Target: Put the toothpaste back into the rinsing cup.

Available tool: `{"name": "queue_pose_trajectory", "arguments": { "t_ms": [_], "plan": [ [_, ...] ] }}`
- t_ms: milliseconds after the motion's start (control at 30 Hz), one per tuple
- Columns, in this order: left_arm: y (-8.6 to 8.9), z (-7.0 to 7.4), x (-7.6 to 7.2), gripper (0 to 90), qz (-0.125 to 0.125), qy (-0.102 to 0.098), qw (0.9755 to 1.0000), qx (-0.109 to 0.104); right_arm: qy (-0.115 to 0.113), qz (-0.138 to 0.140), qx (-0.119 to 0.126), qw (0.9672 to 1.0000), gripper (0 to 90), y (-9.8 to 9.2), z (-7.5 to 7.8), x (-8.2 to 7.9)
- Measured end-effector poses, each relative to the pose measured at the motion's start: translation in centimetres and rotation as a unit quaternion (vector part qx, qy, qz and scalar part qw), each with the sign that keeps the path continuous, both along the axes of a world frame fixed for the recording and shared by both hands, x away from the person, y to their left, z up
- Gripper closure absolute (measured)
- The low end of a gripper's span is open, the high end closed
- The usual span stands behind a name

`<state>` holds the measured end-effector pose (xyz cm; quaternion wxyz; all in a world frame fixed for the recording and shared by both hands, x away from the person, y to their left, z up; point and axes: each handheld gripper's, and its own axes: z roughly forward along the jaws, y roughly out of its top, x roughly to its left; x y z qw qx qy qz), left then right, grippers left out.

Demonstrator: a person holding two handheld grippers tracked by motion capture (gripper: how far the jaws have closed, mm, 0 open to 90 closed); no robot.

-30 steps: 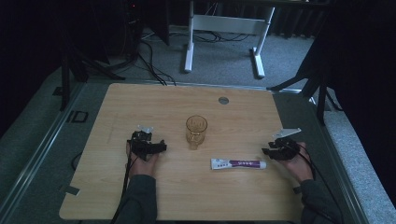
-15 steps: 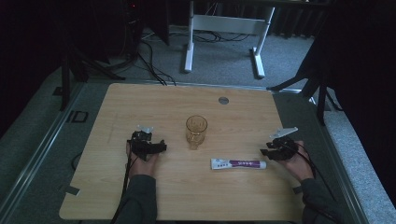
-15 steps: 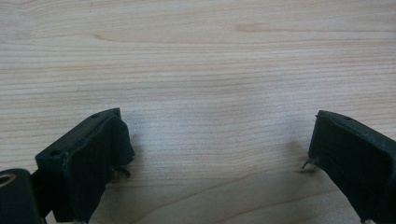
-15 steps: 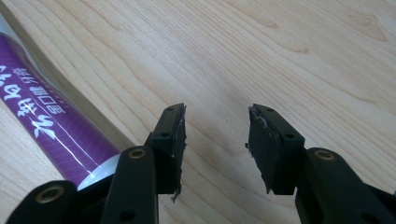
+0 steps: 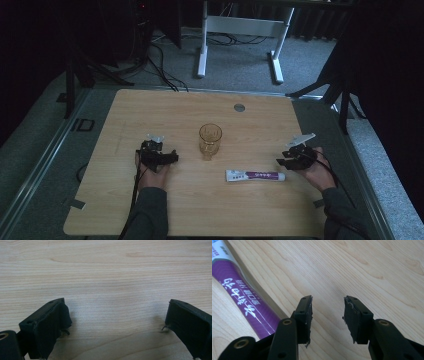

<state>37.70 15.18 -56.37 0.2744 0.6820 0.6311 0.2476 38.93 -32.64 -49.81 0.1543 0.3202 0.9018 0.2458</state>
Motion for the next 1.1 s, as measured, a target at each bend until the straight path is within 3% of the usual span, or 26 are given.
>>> {"name": "queue_pose_trajectory", "arguments": {
  "t_ms": [1100],
  "plan": [
    [0.0,0.0,0.0,3.6,0.0,0.0,1.0,0.0,0.018,0.057,-0.03,0.9978,56.4,2.5,1.2,0.3]
  ]
}}
